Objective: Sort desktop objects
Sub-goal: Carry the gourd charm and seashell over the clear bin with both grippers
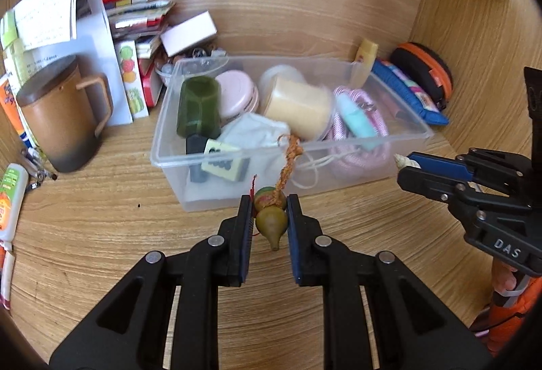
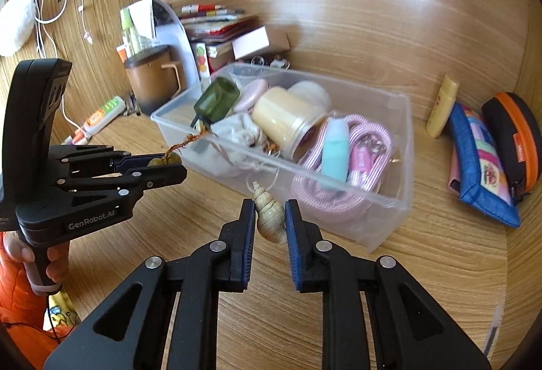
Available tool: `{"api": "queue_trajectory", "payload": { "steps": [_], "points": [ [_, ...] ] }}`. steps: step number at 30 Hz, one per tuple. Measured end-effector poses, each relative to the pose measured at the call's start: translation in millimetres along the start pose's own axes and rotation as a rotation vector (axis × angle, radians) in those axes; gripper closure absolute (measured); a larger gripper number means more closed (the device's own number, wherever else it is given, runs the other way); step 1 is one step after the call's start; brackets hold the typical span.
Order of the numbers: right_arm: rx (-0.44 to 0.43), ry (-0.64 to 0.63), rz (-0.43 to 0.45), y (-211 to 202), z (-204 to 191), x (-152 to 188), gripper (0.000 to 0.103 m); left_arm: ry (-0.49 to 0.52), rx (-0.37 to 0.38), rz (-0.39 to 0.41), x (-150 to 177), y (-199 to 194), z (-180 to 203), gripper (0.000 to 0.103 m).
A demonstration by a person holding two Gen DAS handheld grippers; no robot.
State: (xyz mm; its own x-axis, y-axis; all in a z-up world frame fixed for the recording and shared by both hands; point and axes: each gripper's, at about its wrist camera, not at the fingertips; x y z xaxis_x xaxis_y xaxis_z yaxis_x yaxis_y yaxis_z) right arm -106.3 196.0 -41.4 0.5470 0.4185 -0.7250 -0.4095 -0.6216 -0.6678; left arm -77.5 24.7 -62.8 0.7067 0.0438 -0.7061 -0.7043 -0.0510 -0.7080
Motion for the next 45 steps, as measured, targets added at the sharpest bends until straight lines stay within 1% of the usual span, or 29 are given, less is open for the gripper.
{"api": "queue_trajectory", "payload": {
  "steps": [10, 14, 21, 27, 32, 37, 41, 45],
  "points": [
    [0.019, 0.001, 0.056, -16, 7, -14, 0.087, 0.029, 0.008, 0.059, -20, -15, 6, 0.085],
    [0.026, 0.002, 0.069, -16, 10, -22, 0.087, 0.041, 0.019, 0.065, -26, -15, 10, 0.085],
    [0.044, 0.005, 0.071, -7, 21, -37, 0.087, 0.07, 0.041, 0.057, -41, -3, 17, 0.085],
    [0.045, 0.012, 0.056, 7, 27, -48, 0.087, 0.098, 0.043, 0.05, -52, 9, 23, 0.085],
    [0.037, 0.03, 0.03, 22, 30, -48, 0.087, 0.124, 0.053, 0.032, -56, 22, 28, 0.085],
    [0.039, 0.042, 0.007, 33, 36, -45, 0.087, 0.121, 0.08, 0.014, -58, 32, 30, 0.085],
    [0.062, 0.039, 0.0, 37, 37, -45, 0.087, 0.118, 0.098, -0.006, -59, 40, 31, 0.085],
    [0.093, 0.021, 0.002, 39, 36, -44, 0.087, 0.119, 0.102, -0.012, -59, 43, 33, 0.085]
  ]
}}
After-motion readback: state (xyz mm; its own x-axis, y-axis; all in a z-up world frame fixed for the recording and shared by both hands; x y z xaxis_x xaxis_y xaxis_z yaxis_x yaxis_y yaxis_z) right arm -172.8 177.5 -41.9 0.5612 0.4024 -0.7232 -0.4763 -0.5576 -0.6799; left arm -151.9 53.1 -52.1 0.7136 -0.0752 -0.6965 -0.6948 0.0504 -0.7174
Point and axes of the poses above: each gripper's, at about its wrist camera, not at the fingertips, and y roughly the way its jaws point, z to its right, x to its underside, and after that the axes turned 11 degrees about -x, right-handed
